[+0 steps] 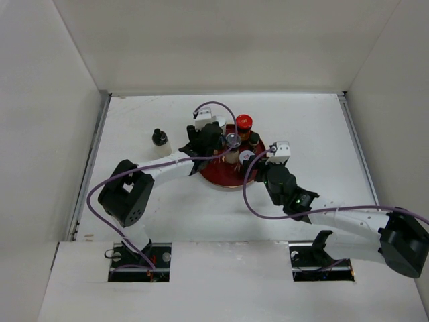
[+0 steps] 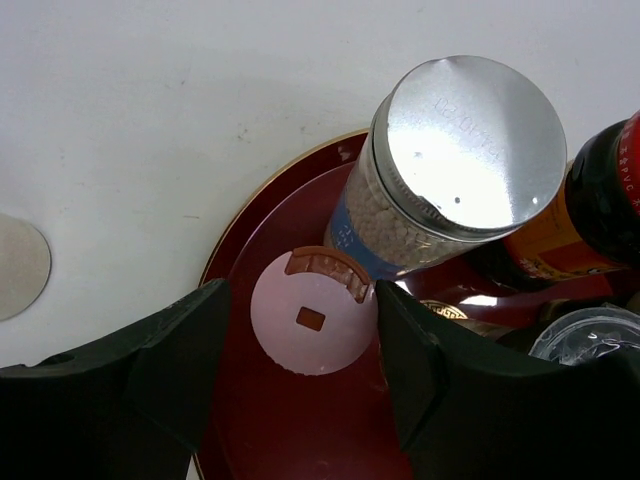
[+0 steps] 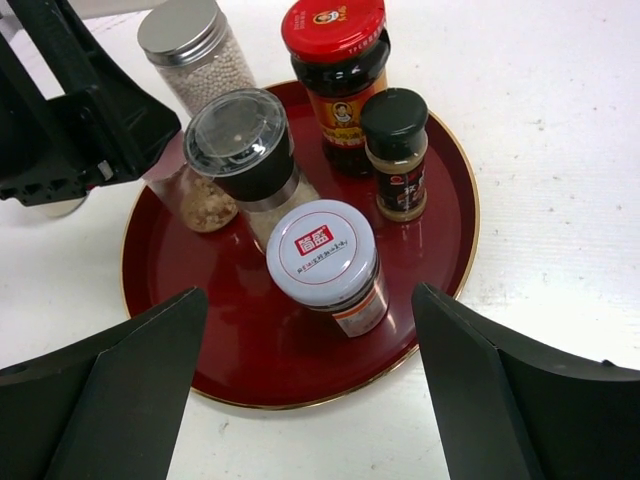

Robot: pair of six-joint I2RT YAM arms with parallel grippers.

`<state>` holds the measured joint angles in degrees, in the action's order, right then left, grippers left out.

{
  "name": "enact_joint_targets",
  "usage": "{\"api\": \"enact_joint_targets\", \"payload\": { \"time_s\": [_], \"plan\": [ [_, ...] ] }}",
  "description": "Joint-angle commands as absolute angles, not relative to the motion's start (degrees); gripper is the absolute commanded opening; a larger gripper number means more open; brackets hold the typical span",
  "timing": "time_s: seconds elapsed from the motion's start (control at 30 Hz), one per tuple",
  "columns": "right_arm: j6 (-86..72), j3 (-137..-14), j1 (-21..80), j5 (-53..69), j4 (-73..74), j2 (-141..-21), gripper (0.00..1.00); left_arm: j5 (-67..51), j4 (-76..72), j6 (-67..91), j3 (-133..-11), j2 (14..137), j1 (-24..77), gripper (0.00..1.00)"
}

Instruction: Organize the condiment bottles

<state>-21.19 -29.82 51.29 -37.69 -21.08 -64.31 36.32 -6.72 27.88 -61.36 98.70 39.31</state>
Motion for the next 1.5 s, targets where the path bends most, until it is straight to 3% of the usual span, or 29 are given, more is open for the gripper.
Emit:
{"api": "enact_joint_targets", "payload": {
  "time_s": [0.0, 0.2, 0.4, 0.6, 0.83, 1.27, 1.47],
  "plan": [
    [-21.4, -29.5, 50.8, -38.8, -24.2, -63.3, 0.9, 38.2, -9.4, 26.8, -61.5, 97.6, 39.6, 0.59],
    [-21.5, -29.4, 50.4, -38.6, -24.2, -62.9, 0.91, 39.2, -11.2, 26.5, -58.8, 93.6, 39.9, 0.72],
    [-21.5, -29.4, 50.4, -38.6, -24.2, -63.1, 0.91, 41.9, -15.6, 24.4, -52.3, 84.1, 38.6, 0.77],
    [-21.6, -29.5, 50.5, -38.6, -24.2, -63.3, 0.95, 43.4, -13.1, 24.3, -47.3, 77.7, 31.8, 0.84],
    [-21.3, -29.8, 50.7, -38.5, -24.8, -64.7, 0.97, 42.9, -10.4, 24.2, -48.1, 79.3, 23.9, 0.89],
    [-20.9, -29.9, 50.7, -38.2, -25.1, -65.2, 0.99, 36.9, -11.3, 23.2, -55.2, 90.8, 17.5, 0.81],
    [-21.0, -29.7, 50.7, -38.2, -25.1, -64.7, 0.99, 36.9, -11.5, 23.4, -55.8, 93.7, 17.3, 0.61]
  ]
}}
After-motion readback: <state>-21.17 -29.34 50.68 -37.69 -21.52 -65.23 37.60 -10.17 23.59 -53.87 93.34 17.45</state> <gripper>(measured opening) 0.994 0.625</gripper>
